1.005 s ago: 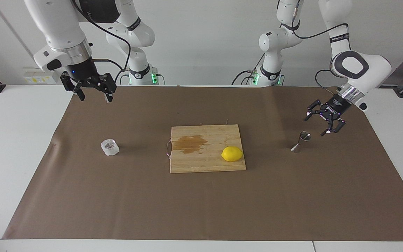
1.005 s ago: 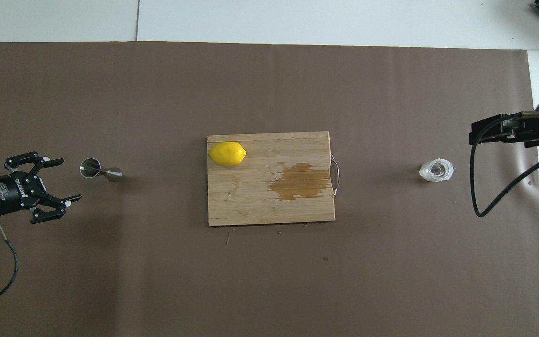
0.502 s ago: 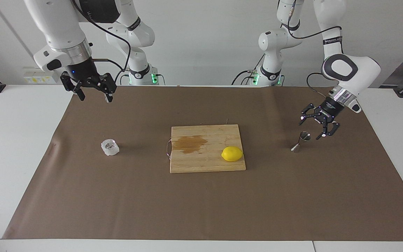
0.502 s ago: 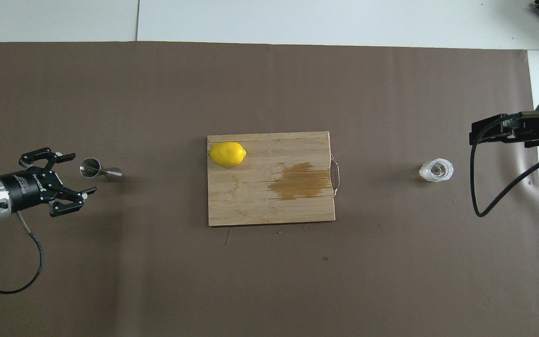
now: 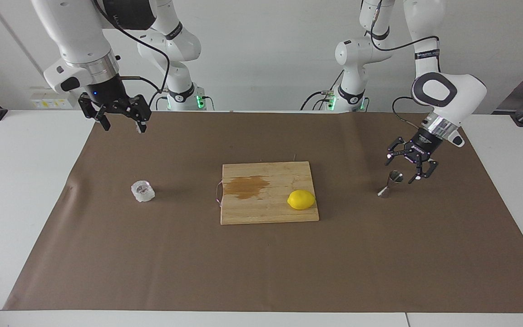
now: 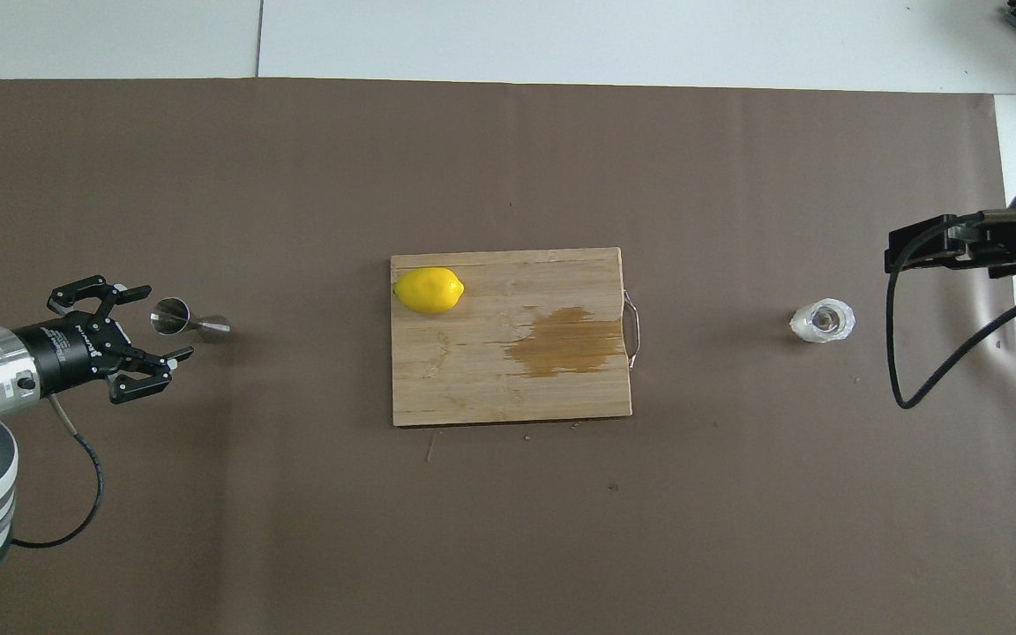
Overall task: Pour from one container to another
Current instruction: 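Advance the left gripper around the metal cup and close it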
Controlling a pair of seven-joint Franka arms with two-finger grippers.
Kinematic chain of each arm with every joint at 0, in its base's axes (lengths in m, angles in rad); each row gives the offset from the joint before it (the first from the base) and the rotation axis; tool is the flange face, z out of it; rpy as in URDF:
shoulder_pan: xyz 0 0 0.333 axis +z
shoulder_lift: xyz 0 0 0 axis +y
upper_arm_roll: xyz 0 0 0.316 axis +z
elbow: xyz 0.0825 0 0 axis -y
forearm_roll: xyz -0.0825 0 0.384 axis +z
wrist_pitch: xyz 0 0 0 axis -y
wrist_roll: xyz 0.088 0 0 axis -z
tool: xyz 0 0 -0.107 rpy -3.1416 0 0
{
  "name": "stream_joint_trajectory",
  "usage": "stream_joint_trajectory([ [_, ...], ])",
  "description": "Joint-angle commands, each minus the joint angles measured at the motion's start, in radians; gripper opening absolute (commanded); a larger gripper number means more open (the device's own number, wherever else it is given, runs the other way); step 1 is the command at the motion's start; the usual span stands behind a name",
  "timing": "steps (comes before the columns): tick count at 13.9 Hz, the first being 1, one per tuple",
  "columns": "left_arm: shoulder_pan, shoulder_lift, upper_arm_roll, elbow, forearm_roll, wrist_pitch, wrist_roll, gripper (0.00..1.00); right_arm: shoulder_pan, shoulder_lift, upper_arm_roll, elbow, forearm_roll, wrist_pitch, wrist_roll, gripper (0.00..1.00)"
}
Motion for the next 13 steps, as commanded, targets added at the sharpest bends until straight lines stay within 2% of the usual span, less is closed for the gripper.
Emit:
stream_joint_trajectory([
  [1, -0.026, -0.003, 0.007, -0.021, -0.022, 0.047, -0.014, 1.00, -0.008, -0.023, 0.001, -0.024, 0.022, -0.004, -0.025, 1.00],
  [13, -0.052, 0.008, 0.007, -0.035, -0.024, 0.102, -0.019, 1.00, -0.008, -0.023, 0.000, -0.024, 0.022, -0.004, -0.025, 1.00],
])
